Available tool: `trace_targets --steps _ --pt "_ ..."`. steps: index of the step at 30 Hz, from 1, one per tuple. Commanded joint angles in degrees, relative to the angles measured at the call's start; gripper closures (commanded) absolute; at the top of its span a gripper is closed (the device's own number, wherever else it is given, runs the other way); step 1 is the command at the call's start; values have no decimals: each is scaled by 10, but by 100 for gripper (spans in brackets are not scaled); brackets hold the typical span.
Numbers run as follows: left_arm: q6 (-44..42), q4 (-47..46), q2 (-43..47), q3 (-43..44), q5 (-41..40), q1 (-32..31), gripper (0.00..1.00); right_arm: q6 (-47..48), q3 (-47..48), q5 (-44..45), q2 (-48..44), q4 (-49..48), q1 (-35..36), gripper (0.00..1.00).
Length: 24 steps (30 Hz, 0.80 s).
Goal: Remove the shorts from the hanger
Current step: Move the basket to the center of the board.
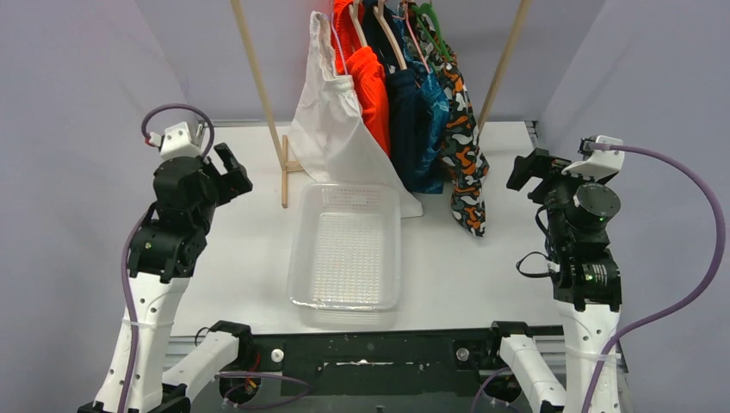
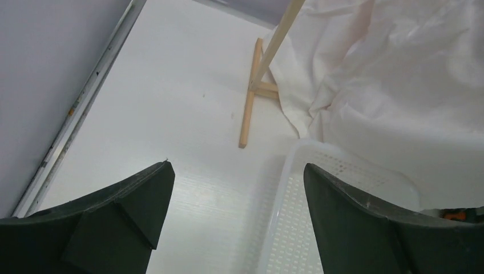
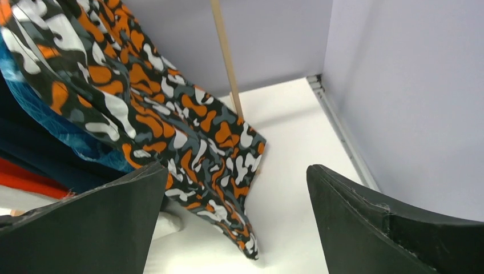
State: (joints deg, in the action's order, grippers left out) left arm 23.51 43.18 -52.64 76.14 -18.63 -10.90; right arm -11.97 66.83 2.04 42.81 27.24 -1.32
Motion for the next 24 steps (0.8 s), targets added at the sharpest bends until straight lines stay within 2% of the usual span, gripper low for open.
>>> trace_targets --steps 1,7,11,15,20,24 --pt "12 -66 17 -59 -46 -25 14 -21 -28 -56 11 -5 -12 2" --pt "52 -93 56 -164 -56 -63 10 -50 -81 -167 23 14 -24 2" --pt "60 -134 103 -240 -21 -85 8 -89 -139 -220 22 10 7 2" --pt "65 -170 159 -302 -4 -101 7 -130 -195 -190 17 3 91 2" --pt "131 -196 228 -370 -10 -114 6 -162 -241 -141 34 -8 231 2" --pt "152 -230 235 -407 45 -119 6 -180 -250 -66 60 -15 344 2"
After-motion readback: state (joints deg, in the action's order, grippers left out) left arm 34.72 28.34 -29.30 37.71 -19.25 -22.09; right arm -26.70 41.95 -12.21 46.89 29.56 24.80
